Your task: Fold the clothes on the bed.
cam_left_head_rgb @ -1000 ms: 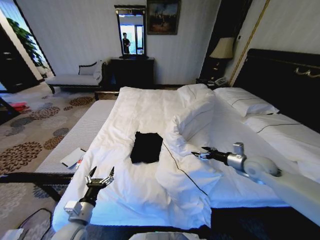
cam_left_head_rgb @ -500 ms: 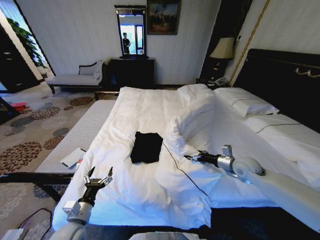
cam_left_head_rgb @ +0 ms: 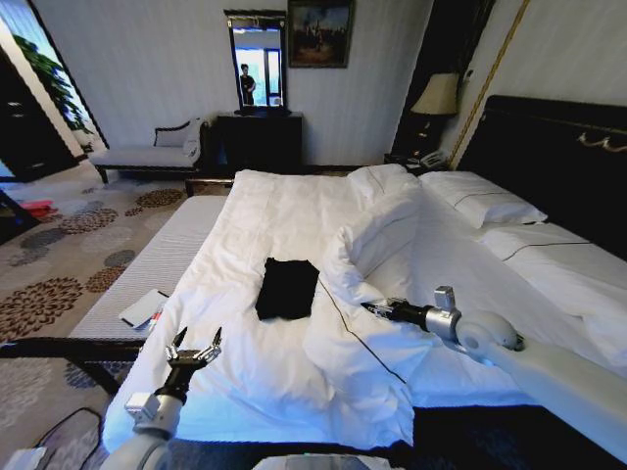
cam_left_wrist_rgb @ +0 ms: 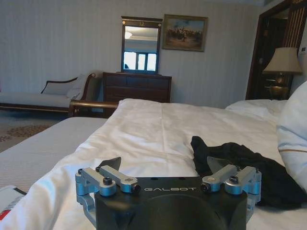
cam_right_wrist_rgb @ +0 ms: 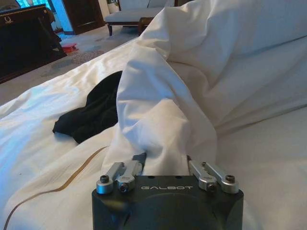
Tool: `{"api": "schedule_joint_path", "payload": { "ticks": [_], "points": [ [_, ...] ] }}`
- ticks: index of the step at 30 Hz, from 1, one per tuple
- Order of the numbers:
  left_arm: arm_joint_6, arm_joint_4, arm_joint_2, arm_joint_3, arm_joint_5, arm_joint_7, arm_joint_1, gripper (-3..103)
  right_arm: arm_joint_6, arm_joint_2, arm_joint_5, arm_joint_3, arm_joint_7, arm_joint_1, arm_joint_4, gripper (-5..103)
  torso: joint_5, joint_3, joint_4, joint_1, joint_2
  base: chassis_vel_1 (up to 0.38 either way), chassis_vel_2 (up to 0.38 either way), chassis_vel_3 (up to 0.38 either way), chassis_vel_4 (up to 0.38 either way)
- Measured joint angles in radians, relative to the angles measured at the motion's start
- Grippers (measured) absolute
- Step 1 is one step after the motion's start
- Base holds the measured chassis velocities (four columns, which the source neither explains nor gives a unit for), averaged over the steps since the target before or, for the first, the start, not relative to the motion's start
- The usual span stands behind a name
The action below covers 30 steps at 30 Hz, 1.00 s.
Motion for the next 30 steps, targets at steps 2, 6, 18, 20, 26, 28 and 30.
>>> {"api": "schedule_joint_path", "payload": {
  "ticks": [2,6,18,20,26,28,30],
  "points": [
    [0.0,0.0,-0.001,0.0,-0.001,0.0,0.001,100,0.0,-0.002,-0.002,0.01,0.0,-0.009,0.0,31,0.0,0.0,0.0,0.0,0.0,0.0,0.0,0.0,0.0],
    [-0.003,0.0,-0.002,-0.001,-0.002,0.0,0.003,100,0.0,-0.011,-0.001,0.051,0.0,-0.045,-0.006,15,0.0001,0.0,0.0003,0.0,0.0,0.0,0.0,0.0,0.0],
    [-0.005,-0.008,-0.003,0.0,-0.002,-0.002,0.002,100,0.012,-0.018,-0.019,0.18,0.004,-0.184,0.034,1,-0.0001,0.0,0.0,0.0,0.0,0.0,0.0,0.0,0.0],
    [-0.006,-0.007,-0.003,0.0,-0.002,-0.002,0.002,100,0.016,-0.019,-0.029,0.195,0.004,-0.2,0.038,1,0.0,0.0,0.0,0.0,0.0,0.0,0.0,0.0,0.0],
    [-0.01,-0.004,-0.003,-0.008,-0.007,-0.002,0.0,100,0.021,-0.02,-0.037,0.35,0.021,-0.31,0.074,1,-0.0001,0.0,0.0001,0.0,0.0,0.0,0.0,0.0,0.0],
    [-0.01,-0.005,0.002,-0.009,-0.01,-0.002,-0.007,100,0.02,-0.025,-0.009,0.416,0.035,-0.346,0.086,1,-0.0001,0.0,0.0,0.0,0.0,0.0,0.0,0.0,0.0],
    [-0.01,-0.005,0.003,-0.009,-0.011,-0.002,-0.009,100,0.02,-0.026,0.0,0.429,0.04,-0.351,0.089,1,-0.0001,0.0,-0.0001,0.0,0.0,0.0,0.0,0.0,0.0]
  ]
}}
